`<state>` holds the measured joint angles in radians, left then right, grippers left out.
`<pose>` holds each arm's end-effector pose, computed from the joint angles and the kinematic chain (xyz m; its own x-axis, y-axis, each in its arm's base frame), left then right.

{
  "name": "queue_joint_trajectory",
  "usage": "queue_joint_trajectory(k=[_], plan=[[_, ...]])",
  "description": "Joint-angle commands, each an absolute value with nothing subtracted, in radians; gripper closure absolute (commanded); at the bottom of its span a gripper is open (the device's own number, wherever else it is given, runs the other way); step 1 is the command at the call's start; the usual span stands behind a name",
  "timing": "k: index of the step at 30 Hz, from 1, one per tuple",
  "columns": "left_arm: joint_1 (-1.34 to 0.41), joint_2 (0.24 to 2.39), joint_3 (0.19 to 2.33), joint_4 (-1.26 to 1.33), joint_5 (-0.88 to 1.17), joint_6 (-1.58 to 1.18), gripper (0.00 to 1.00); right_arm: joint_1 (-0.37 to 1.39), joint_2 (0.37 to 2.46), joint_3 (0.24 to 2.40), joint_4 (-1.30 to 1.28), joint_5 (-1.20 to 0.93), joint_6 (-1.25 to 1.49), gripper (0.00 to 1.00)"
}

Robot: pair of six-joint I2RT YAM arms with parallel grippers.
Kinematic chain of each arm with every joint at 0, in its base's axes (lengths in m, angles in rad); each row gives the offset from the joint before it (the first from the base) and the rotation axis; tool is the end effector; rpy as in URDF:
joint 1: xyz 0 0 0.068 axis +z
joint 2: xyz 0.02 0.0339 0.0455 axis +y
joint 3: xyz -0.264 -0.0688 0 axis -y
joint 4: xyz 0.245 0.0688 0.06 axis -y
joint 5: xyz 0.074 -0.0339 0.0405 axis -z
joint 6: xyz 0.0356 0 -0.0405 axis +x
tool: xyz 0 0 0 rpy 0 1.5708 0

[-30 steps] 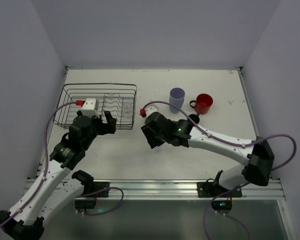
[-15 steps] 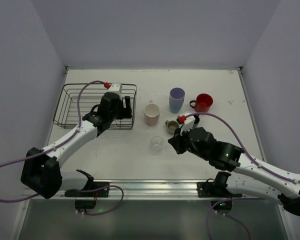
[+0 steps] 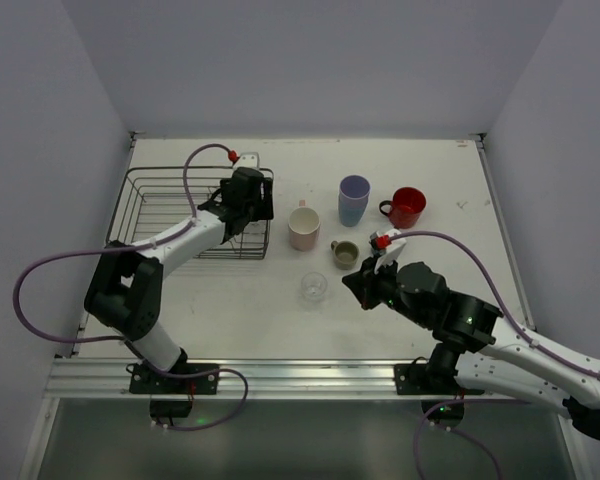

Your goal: Unload the cups from the dish rack

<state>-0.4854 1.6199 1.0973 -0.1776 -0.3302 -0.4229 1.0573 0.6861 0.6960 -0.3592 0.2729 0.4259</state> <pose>0.3216 -0.1566 0.2375 -0.6109 -0.1167 -0.7831 -0.0314 0.9919 -0.1233 0.0879 0.1363 0.3061 -0.4482 0.0151 -0.8938 -0.5811 0.7548 0.3042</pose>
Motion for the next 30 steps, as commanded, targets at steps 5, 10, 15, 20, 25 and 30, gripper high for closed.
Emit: queue_joint_trajectory(k=[5,10,15,20,25,30], plan=[[-0.482,1.71,1.158,-0.104,-0.428,-0.393,0.32,1.052,0.673,0.686,-0.316,0.304,0.436,0.99],[-0.479,1.743,1.175,-0.091,-0.419,-0.388,0.38,1.052,0.672,0.687,-0.318,0.293,0.445,0.99],[-0.477,1.724,1.166,-0.095,-0.431,-0.391,0.78,1.052,0.678,0.699,-0.322,0.282,0.451,0.98],[-0.479,1.564,1.125,-0.094,-0.408,-0.413,0.93,1.052,0.715,0.727,-0.279,0.25,0.472,0.81],[-0.479,1.334,1.022,-0.06,-0.286,-0.462,0.97,1.052,0.833,0.727,-0.076,0.147,0.534,0.57],[-0.479,1.152,0.893,-0.018,-0.06,-0.541,0.98,1.052,0.92,0.73,0.176,0.107,0.555,0.37]])
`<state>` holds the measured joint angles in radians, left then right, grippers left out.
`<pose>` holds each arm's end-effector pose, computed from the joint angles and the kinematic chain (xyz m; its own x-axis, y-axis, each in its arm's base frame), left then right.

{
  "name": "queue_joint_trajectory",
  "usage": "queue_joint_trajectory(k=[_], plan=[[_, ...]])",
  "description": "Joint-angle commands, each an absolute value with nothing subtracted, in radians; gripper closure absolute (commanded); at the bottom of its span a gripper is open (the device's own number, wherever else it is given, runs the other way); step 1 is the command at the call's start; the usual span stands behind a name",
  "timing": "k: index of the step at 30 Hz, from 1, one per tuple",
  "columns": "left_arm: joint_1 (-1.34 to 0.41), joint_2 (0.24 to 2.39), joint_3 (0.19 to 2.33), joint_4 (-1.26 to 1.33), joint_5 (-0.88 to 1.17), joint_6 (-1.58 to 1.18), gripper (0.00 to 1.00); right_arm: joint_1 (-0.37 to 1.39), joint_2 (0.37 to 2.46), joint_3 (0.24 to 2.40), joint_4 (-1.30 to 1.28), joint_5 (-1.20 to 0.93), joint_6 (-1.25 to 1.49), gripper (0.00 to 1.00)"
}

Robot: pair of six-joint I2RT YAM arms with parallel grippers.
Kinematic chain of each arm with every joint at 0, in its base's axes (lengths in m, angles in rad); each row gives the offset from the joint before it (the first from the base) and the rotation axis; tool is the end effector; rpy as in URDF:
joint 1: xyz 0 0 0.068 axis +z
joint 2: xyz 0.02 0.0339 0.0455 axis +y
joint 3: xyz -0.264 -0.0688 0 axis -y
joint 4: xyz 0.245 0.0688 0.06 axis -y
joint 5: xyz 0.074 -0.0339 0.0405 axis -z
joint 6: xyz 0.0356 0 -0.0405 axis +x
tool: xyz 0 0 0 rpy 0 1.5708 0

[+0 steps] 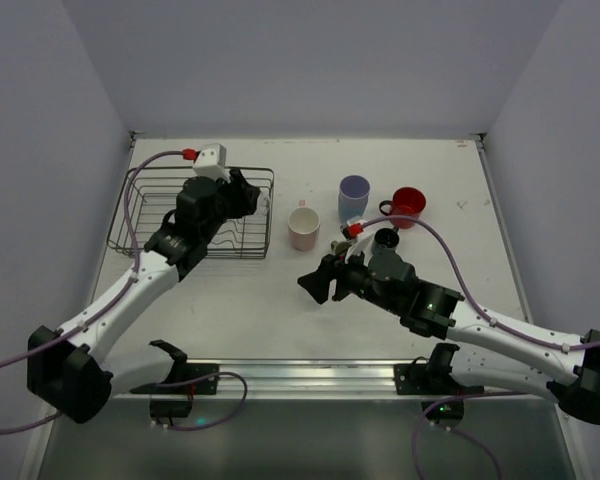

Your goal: Unload the cups from the dish rack

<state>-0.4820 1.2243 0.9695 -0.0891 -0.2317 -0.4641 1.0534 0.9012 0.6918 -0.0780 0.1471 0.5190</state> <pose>0.2562 -0.1248 0.3215 -0.3834 -0.2911 -0.8765 0.0984 0.9307 -0.3522 0.1099 0.1825 0.2973 -0.5137 0.0894 -0.8533 -0.6166 0.6531 0.4396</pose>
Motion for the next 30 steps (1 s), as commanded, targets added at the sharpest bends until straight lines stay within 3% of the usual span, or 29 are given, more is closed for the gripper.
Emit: queue_joint_trajectory(k=[1,10,15,20,22,30], plan=[[-0.479,1.102,0.875,0.02,0.036,-0.555,0.98,1.052,0.929,0.733,0.207,0.1,0.558,0.31],[-0.48,0.812,0.625,0.305,0.4,-0.859,0.99,1.04,0.95,0.67,0.423,0.129,0.659,0.22],[-0.482,0.736,0.56,0.333,0.443,-0.939,0.98,1.04,0.873,0.56,0.456,0.179,0.751,0.22],[-0.485,0.715,0.494,0.435,0.502,-1.021,0.98,1.04,0.835,0.5,0.472,0.126,0.796,0.25],[-0.488,0.713,0.476,0.469,0.514,-1.045,0.98,1.04,0.836,0.482,0.523,0.076,0.805,0.3],[-0.495,0.678,0.426,0.474,0.505,-1.058,0.98,1.04,0.913,0.544,0.577,-0.014,0.753,0.38]])
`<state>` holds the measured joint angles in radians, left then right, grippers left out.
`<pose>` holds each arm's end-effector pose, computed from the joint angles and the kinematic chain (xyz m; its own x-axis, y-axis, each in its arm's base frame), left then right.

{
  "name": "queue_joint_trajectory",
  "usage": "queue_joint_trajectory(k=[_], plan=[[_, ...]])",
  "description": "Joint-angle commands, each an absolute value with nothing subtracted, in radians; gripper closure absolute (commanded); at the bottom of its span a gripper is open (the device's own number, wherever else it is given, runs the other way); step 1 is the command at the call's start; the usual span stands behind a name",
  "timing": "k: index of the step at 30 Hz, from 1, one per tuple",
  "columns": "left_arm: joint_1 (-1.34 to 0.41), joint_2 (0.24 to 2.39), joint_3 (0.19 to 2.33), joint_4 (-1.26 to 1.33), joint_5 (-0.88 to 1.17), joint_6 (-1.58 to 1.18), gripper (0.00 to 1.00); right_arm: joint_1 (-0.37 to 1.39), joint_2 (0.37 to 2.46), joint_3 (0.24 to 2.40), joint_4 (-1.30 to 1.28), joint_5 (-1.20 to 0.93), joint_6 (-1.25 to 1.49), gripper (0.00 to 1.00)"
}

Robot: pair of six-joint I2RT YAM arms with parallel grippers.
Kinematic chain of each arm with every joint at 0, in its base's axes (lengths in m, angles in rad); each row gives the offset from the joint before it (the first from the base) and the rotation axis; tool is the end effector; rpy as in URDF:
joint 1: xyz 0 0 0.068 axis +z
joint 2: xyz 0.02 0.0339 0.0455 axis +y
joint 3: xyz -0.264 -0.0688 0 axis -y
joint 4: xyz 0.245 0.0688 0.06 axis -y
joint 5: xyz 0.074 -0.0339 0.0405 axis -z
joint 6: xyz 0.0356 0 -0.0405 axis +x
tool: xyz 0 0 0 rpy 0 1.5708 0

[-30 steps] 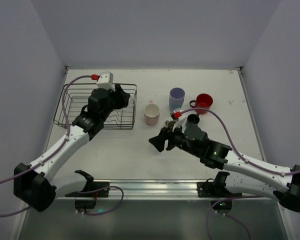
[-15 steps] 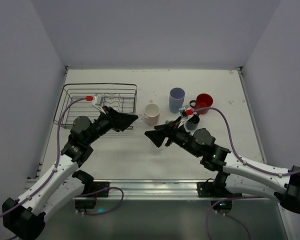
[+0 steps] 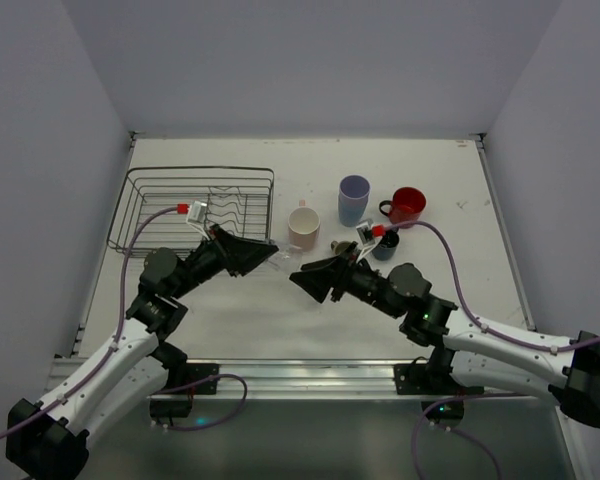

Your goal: Unload the cups from the dish rack

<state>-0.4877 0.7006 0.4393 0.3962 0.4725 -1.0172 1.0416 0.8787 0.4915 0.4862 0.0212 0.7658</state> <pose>0.1471 -0.0964 0.2926 -0.6314 -0.5225 -0.5730 0.5299 0.2489 -0.8107 0.1067 0.1810 0.2906 -0.5548 0.4240 -0.7158 -0.6490 0.3178 0.6912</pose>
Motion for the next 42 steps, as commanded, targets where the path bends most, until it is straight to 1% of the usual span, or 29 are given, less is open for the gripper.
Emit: queue_joint_trajectory(k=[1,4,7,8,10,11,12,13,14,15,16,17,18,19,20,21,22,23,24,25,26,27,29,30,32,34,36,42], plan=[[-0.497,0.681,0.422,0.483,0.515,-1.061,0.98,1.04,0.928,0.557,0.583,-0.023,0.749,0.39],[-0.502,0.699,0.414,0.515,0.544,-1.078,0.98,1.04,0.992,0.598,0.623,-0.051,0.747,0.41],[-0.505,0.701,0.407,0.531,0.561,-1.092,0.95,1.04,1.037,0.614,0.701,-0.074,0.747,0.47],[-0.505,0.698,0.402,0.529,0.561,-1.089,0.91,1.04,1.042,0.611,0.73,-0.074,0.75,0.52],[-0.505,0.69,0.399,0.509,0.56,-1.082,0.88,1.04,1.048,0.603,0.778,-0.066,0.752,0.58],[-0.505,0.69,0.4,0.505,0.56,-1.068,0.82,1.04,1.049,0.606,0.778,-0.066,0.752,0.62],[-0.505,0.69,0.4,0.499,0.558,-1.057,0.77,1.04,1.046,0.609,0.772,-0.069,0.743,0.7],[-0.505,0.695,0.405,0.479,0.552,-1.048,0.71,1.04,1.043,0.607,0.769,-0.068,0.736,0.74],[-0.505,0.696,0.41,0.468,0.552,-1.022,0.55,1.04,1.039,0.601,0.753,-0.064,0.732,0.81],[-0.505,0.703,0.416,0.451,0.552,-1.003,0.45,1.04,1.031,0.6,0.736,-0.058,0.723,0.98],[-0.505,0.704,0.443,0.389,0.549,-0.946,0.36,1.04,1.011,0.601,0.709,-0.045,0.716,1.0],[-0.505,0.704,0.468,0.343,0.542,-0.905,0.21,1.04,1.0,0.62,0.61,-0.032,0.707,1.0],[-0.505,0.703,0.494,0.283,0.513,-0.855,0.16,1.04,0.988,0.636,0.539,-0.023,0.677,1.0],[-0.505,0.701,0.564,0.138,0.488,-0.747,0.11,1.04,0.97,0.656,0.473,-0.015,0.655,1.0],[-0.505,0.7,0.606,0.061,0.457,-0.694,0.04,1.04,0.963,0.708,0.31,-0.011,0.629,1.0],[-0.505,0.687,0.641,-0.092,0.38,-0.642,0.01,1.04,0.96,0.738,0.214,-0.003,0.594,1.0],[-0.505,0.681,0.707,-0.153,0.338,-0.555,0.0,1.04,0.963,0.77,0.131,-0.002,0.578,1.0],[-0.505,0.677,0.741,-0.204,0.301,-0.516,0.0,1.04,0.969,0.832,-0.038,0.024,0.557,1.0],[-0.505,0.661,0.797,-0.3,0.226,-0.474,0.0,1.04,0.977,0.865,-0.131,0.04,0.526,1.0],[-0.505,0.652,0.817,-0.346,0.186,-0.404,0.0,1.04,0.989,0.9,-0.209,0.058,0.511,1.0],[-0.505,0.641,0.834,-0.382,0.148,-0.379,0.0,1.042,1.018,0.972,-0.367,0.09,0.496,1.0],[-0.505,0.609,0.842,-0.432,0.071,-0.355,0.0,1.04,1.035,1.011,-0.446,0.112,0.468,1.0],[-0.505,0.571,0.824,-0.454,0.008,-0.304,0.0,1.04,1.09,1.11,-0.629,0.132,0.453,1.0],[-0.505,0.533,0.789,-0.457,-0.07,-0.29,0.0,1.04,1.113,1.138,-0.682,0.146,0.44,1.0],[-0.505,0.482,0.747,-0.454,-0.138,-0.279,0.0,1.04,1.162,1.217,-0.808,0.156,0.427,1.0],[-0.505,0.453,0.687,-0.427,-0.198,-0.279,0.0,1.04,1.251,1.264,-0.871,0.173,0.416,1.0],[-0.503,0.431,0.699,-0.437,-0.209,-0.278,0.0,1.042,1.336,1.316,-0.934,0.173,0.407,1.0],[-0.495,0.35,0.683,-0.429,-0.238,-0.284,0.0,1.043,1.471,1.391,-0.973,0.187,0.394,1.0]])
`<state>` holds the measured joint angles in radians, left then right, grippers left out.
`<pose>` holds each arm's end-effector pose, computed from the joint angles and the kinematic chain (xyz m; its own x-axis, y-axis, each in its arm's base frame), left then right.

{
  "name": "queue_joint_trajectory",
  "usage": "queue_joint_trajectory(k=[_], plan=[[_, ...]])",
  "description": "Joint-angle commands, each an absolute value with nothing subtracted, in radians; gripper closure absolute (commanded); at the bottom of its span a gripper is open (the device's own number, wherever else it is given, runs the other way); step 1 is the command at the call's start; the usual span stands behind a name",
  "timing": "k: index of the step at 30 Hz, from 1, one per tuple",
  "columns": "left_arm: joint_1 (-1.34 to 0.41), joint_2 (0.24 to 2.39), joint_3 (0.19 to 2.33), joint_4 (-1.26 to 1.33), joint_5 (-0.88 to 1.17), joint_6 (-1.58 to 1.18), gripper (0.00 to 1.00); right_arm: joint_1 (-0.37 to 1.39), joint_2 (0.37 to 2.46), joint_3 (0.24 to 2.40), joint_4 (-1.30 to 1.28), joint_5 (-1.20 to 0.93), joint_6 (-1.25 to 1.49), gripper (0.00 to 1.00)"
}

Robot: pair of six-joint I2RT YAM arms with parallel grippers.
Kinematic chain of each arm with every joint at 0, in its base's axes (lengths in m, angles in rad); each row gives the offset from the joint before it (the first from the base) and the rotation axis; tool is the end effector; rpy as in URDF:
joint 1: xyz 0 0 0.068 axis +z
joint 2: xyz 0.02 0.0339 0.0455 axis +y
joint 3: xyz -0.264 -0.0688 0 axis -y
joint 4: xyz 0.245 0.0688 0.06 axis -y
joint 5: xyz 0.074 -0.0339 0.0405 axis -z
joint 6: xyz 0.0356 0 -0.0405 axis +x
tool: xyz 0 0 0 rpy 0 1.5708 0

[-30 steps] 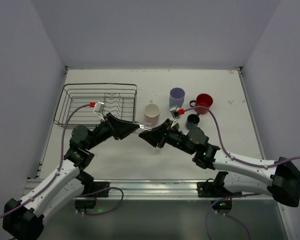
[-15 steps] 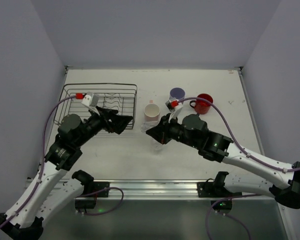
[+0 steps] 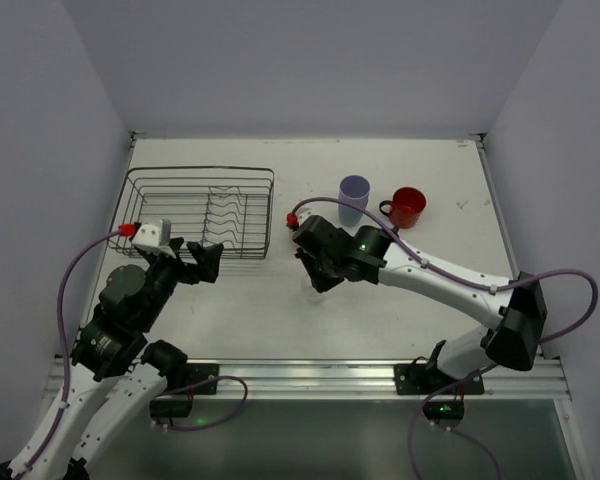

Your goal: Unload the cups from the dish rack

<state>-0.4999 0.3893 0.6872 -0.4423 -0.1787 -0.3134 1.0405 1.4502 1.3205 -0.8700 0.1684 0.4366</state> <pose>0.0910 -0.0425 0.3273 -0.2180 -0.2266 -0.9493 0.2629 0.9231 -0.2808 0.1558 0.2540 0.3116 -0.7259 -0.4138 -0.5495 -0.5492 0.8296 0.1008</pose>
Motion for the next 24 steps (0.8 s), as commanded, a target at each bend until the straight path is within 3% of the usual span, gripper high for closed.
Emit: queue_joint_trajectory(k=[1,24], plan=[[-0.495,0.344,0.681,-0.428,-0.238,-0.285,0.0,1.043,1.504,1.399,-0.976,0.186,0.396,1.0],[-0.486,0.324,0.675,-0.433,-0.215,-0.29,0.0,1.071,1.744,1.511,-0.966,0.219,0.367,1.0]])
